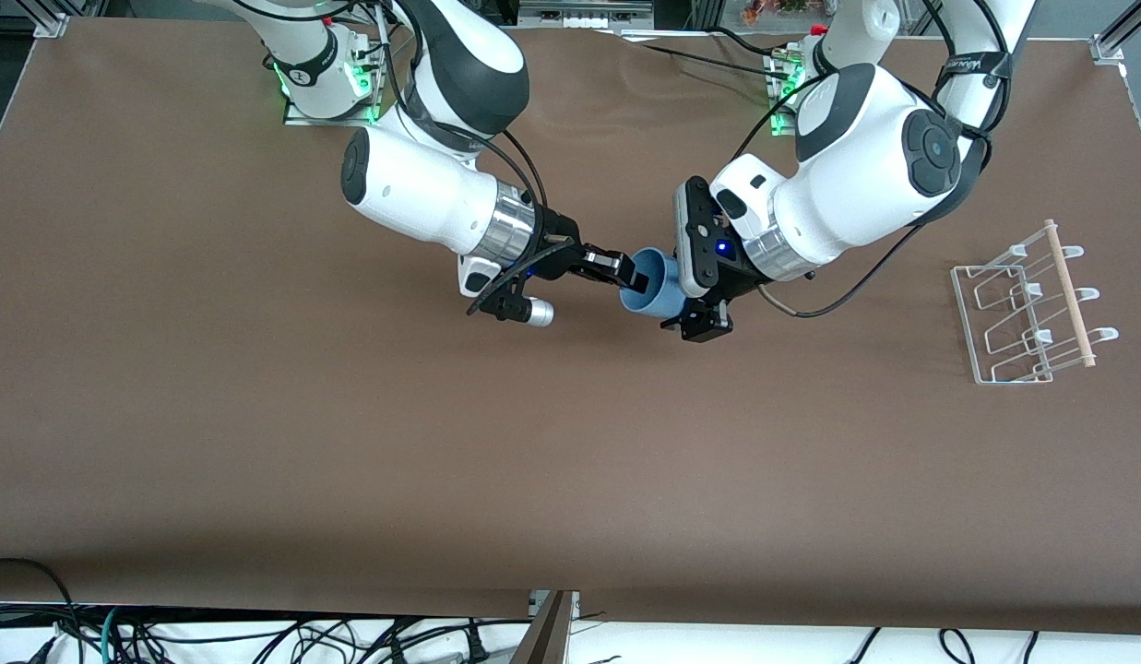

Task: Transfer cup to left arm and place on rack
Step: 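Open the right gripper while the left gripper carries the cup away, then move the cup above the rack with the left gripper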

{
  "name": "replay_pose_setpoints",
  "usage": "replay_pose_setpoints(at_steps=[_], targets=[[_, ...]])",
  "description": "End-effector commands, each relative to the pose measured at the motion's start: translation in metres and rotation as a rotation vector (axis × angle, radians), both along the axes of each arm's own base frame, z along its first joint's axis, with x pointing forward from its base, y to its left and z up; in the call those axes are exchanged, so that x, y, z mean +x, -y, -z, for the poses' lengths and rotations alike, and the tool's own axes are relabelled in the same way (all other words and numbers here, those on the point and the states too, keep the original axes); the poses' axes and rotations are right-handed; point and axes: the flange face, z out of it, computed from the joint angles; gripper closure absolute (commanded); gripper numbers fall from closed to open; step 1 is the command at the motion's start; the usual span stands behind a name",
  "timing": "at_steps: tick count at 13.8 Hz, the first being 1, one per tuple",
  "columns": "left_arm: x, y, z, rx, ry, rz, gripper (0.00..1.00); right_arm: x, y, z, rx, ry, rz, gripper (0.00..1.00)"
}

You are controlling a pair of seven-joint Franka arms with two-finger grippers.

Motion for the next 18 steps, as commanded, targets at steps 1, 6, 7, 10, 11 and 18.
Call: replay_pose_setpoints(at_steps=[1,6,7,10,11,18], targets=[[0.003,-0.002,0.005,0.001,-0.015,-0.048,1.0,-0.009,-0.016,-0.023,0.043,0.014,-0.024,0.04],[0.016,-0.047,0.009,0.043,-0.085,-0.079,1.0,-0.007,-0.001,-0.052,0.052,0.049,-0.02,0.0],[0.021,-0.066,0.013,0.061,-0.117,-0.097,1.0,-0.001,0.009,-0.056,0.046,0.051,-0.013,0.0],[0.036,-0.149,0.029,0.145,-0.196,-0.162,1.0,0.015,0.049,-0.068,-0.018,0.028,-0.045,0.0],[0.038,-0.178,0.035,0.199,-0.22,-0.181,1.0,0.019,0.068,-0.072,-0.072,0.02,-0.073,0.0],[0.032,-0.335,0.051,0.93,-0.259,-0.203,1.0,0.033,0.222,-0.083,-0.489,-0.044,-0.283,0.0]])
